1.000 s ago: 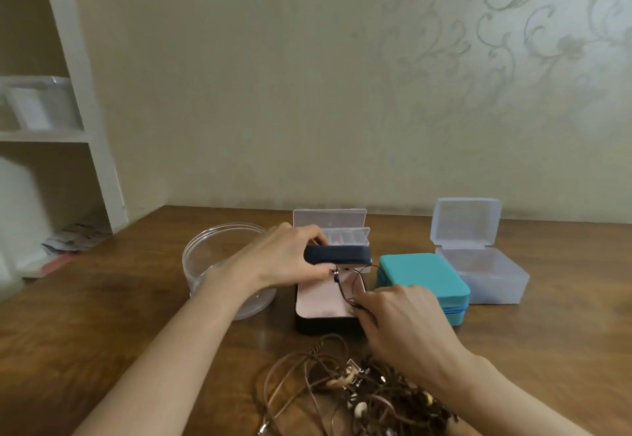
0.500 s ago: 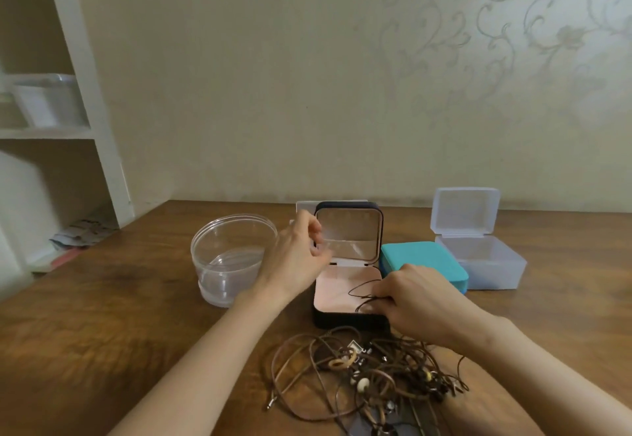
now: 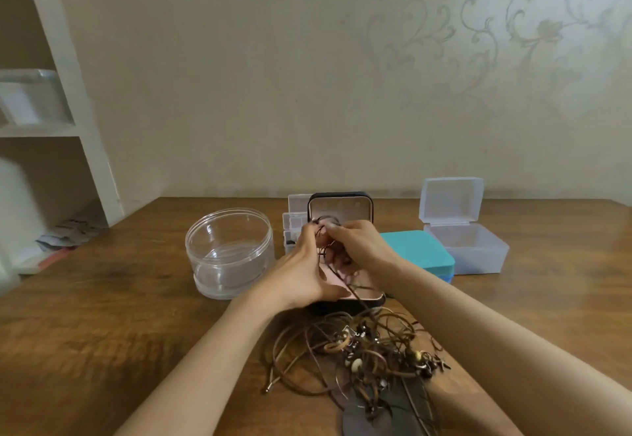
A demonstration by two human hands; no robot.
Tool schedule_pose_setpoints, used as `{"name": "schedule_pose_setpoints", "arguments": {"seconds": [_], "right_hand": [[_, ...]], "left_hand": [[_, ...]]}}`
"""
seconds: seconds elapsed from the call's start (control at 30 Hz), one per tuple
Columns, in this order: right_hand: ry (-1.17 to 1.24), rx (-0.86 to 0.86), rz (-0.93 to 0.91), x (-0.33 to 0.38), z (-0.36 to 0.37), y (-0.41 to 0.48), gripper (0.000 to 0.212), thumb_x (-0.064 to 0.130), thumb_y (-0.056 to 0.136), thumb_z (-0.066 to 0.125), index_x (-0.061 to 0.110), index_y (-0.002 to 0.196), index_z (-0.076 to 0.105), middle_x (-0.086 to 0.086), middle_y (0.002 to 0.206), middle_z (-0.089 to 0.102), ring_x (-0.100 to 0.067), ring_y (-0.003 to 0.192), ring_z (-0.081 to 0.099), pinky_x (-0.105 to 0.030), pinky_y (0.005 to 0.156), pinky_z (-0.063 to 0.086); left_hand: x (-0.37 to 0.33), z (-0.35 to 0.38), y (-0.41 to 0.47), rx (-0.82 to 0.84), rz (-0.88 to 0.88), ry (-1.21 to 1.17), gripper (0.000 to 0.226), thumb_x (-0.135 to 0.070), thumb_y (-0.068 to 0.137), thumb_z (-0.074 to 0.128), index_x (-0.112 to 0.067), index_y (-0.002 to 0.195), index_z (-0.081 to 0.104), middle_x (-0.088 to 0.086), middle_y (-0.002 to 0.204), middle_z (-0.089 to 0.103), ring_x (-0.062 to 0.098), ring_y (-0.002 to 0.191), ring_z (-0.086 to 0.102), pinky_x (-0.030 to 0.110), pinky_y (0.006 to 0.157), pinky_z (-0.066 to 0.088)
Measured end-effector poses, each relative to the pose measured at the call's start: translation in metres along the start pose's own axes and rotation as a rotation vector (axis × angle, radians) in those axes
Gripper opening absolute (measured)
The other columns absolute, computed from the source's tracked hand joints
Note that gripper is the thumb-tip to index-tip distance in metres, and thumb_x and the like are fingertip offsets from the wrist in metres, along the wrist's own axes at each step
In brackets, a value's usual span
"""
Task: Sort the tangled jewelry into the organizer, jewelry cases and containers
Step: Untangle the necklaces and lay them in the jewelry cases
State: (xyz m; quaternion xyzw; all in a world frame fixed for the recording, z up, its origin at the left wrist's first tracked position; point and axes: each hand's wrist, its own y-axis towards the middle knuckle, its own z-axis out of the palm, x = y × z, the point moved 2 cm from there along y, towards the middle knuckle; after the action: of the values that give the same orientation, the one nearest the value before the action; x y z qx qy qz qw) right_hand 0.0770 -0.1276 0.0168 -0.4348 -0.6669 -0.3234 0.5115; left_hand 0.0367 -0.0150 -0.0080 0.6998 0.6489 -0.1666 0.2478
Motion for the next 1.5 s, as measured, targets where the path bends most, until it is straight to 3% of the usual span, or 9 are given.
{"name": "schedule_pose_setpoints", "arguments": {"seconds": [0.2, 0.33, 0.53, 0.7, 0.8, 0.87, 1.23, 1.4, 1.5], "right_hand": [[0.025, 0.053, 0.024, -0.001, -0.005, 0.002, 0.019, 0.006, 0.095, 0.050, -0.003, 0.090, 0.065, -0.016, 0.073, 0.065, -0.017, 0.054, 0.063, -0.022, 0.052, 0.056], [-0.124, 0.023, -0.107, 0.010, -0.018, 0.003, 0.023, 0.016, 0.096, 0.053, 0.003, 0.088, 0.069, -0.018, 0.083, 0.070, -0.016, 0.059, 0.066, -0.022, 0.055, 0.057], [-0.134, 0.037, -0.289, 0.047, -0.035, 0.000, 0.034, 0.024, 0.097, 0.051, -0.002, 0.085, 0.069, -0.018, 0.076, 0.069, -0.019, 0.059, 0.064, -0.023, 0.059, 0.055], [-0.409, -0.064, -0.522, 0.071, -0.041, -0.002, 0.033, 0.037, 0.094, 0.055, 0.021, 0.072, 0.075, -0.004, 0.073, 0.072, -0.025, 0.072, 0.061, -0.031, 0.071, 0.047], [-0.336, -0.109, -0.542, 0.075, -0.046, -0.005, 0.037, 0.037, 0.094, 0.053, 0.017, 0.072, 0.075, -0.006, 0.059, 0.067, -0.011, 0.049, 0.048, -0.023, 0.053, 0.038], [-0.312, -0.099, -0.498, 0.076, -0.049, -0.007, 0.038, 0.036, 0.095, 0.052, 0.013, 0.074, 0.074, -0.007, 0.056, 0.064, -0.006, 0.043, 0.044, -0.014, 0.045, 0.035], [-0.229, 0.195, -0.208, 0.058, -0.047, 0.000, 0.037, 0.026, 0.097, 0.051, -0.007, 0.090, 0.067, -0.019, 0.066, 0.069, -0.025, 0.053, 0.066, -0.031, 0.057, 0.060], [-0.233, 0.185, -0.243, 0.060, -0.048, 0.000, 0.036, 0.029, 0.096, 0.051, -0.002, 0.088, 0.069, -0.017, 0.066, 0.070, -0.025, 0.060, 0.069, -0.032, 0.062, 0.060], [-0.237, 0.170, -0.259, 0.059, -0.049, -0.001, 0.036, 0.028, 0.096, 0.051, -0.002, 0.090, 0.069, -0.019, 0.070, 0.069, -0.025, 0.060, 0.068, -0.034, 0.064, 0.060]], "left_hand": [[0.003, 0.003, 0.004, -0.025, 0.021, 0.021, 0.123, -0.044, 0.066, 0.079, -0.040, 0.139, -0.021, -0.003, 0.156, 0.016, 0.022, 0.125, 0.047, 0.039, 0.101, 0.044], [0.002, 0.003, 0.003, -0.032, -0.004, 0.039, 0.121, -0.046, 0.065, 0.079, -0.044, 0.137, -0.018, -0.002, 0.157, 0.009, 0.024, 0.117, 0.054, 0.039, 0.094, 0.048], [-0.002, 0.002, -0.002, -0.097, 0.047, 0.034, 0.119, -0.053, 0.054, 0.079, -0.054, 0.132, -0.011, -0.008, 0.143, 0.028, 0.025, 0.098, 0.060, 0.044, 0.080, 0.054], [-0.008, -0.002, -0.003, -0.132, 0.004, 0.136, 0.095, -0.050, 0.059, 0.079, -0.032, 0.129, 0.018, -0.008, 0.135, 0.032, 0.017, 0.107, 0.052, 0.041, 0.089, 0.048], [-0.013, -0.004, -0.005, -0.156, 0.054, 0.227, 0.063, -0.042, 0.069, 0.077, -0.028, 0.119, 0.042, -0.008, 0.123, 0.031, 0.011, 0.096, 0.048, 0.031, 0.083, 0.048], [-0.015, -0.007, -0.008, -0.176, 0.094, 0.226, 0.044, -0.039, 0.074, 0.073, -0.030, 0.110, 0.050, -0.006, 0.121, 0.035, 0.010, 0.096, 0.048, 0.031, 0.084, 0.049], [-0.008, -0.006, -0.007, -0.006, 0.183, 0.326, 0.007, -0.020, 0.086, 0.063, -0.023, 0.089, 0.068, -0.010, 0.104, 0.052, 0.008, 0.109, 0.044, 0.022, 0.085, 0.034], [-0.028, -0.027, -0.016, -0.162, 0.223, 0.109, 0.009, -0.015, 0.084, 0.066, -0.022, 0.084, 0.071, -0.012, 0.082, 0.063, 0.002, 0.077, 0.058, 0.009, 0.067, 0.039], [-0.052, -0.046, -0.035, 0.127, 0.323, -0.303, 0.010, -0.011, 0.084, 0.066, -0.018, 0.088, 0.071, -0.001, 0.083, 0.072, 0.007, 0.076, 0.066, 0.011, 0.065, 0.046]]}}
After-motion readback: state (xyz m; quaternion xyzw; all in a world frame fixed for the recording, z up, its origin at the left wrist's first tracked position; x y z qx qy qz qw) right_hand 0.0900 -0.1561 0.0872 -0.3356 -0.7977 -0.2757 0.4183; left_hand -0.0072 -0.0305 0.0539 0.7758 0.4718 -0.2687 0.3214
